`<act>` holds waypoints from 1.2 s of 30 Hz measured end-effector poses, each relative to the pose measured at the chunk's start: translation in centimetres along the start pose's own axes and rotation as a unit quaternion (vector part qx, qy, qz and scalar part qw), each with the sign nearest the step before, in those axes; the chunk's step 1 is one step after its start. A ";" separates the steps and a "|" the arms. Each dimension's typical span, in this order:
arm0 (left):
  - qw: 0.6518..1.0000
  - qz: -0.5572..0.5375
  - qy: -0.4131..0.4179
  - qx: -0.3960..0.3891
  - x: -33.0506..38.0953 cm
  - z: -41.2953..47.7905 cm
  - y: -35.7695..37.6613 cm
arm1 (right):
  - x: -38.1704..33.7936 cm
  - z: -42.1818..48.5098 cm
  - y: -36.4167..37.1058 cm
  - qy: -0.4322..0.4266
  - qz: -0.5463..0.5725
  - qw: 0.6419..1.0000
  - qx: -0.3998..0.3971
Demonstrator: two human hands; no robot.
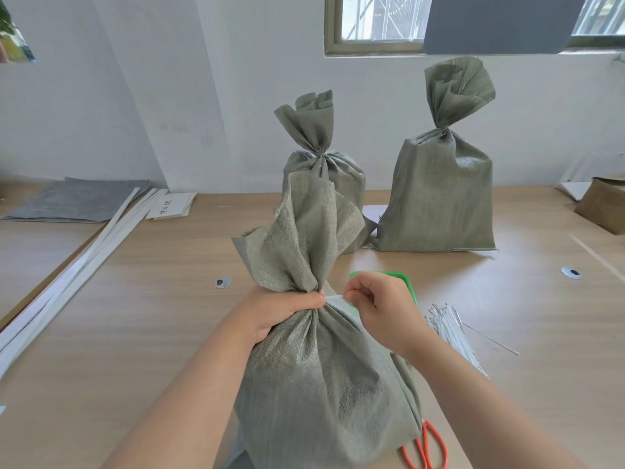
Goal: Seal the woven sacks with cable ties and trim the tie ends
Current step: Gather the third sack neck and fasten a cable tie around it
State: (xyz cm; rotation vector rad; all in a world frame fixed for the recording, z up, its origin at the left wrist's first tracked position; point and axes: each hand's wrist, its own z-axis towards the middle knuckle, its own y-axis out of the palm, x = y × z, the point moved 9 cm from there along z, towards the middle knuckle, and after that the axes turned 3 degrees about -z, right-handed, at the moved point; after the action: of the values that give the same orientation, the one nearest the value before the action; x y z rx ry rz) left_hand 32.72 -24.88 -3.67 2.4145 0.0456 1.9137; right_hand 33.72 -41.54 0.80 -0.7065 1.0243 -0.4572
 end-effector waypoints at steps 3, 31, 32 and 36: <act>1.000 0.026 0.017 0.002 0.3 0.0 -0.2 | 0.4 0.1 0.6 0.001 0.019 0.999 -0.030; 0.982 0.186 0.042 -0.013 0.7 0.6 -0.8 | -3.3 2.1 2.3 -0.215 -0.130 0.965 -0.071; 0.982 0.185 0.046 -0.013 0.8 0.6 -0.9 | -3.4 2.1 2.5 -0.234 -0.162 0.956 -0.073; 0.983 0.177 0.037 -0.018 1.0 0.2 -0.8 | -4.5 1.8 3.7 -0.268 -0.227 0.932 -0.089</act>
State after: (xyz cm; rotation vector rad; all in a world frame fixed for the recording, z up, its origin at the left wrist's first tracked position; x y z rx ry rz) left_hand 33.12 -23.99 -2.76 2.4599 -0.4401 2.1168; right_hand 33.38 -35.52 1.50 -1.1661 0.3799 -0.5312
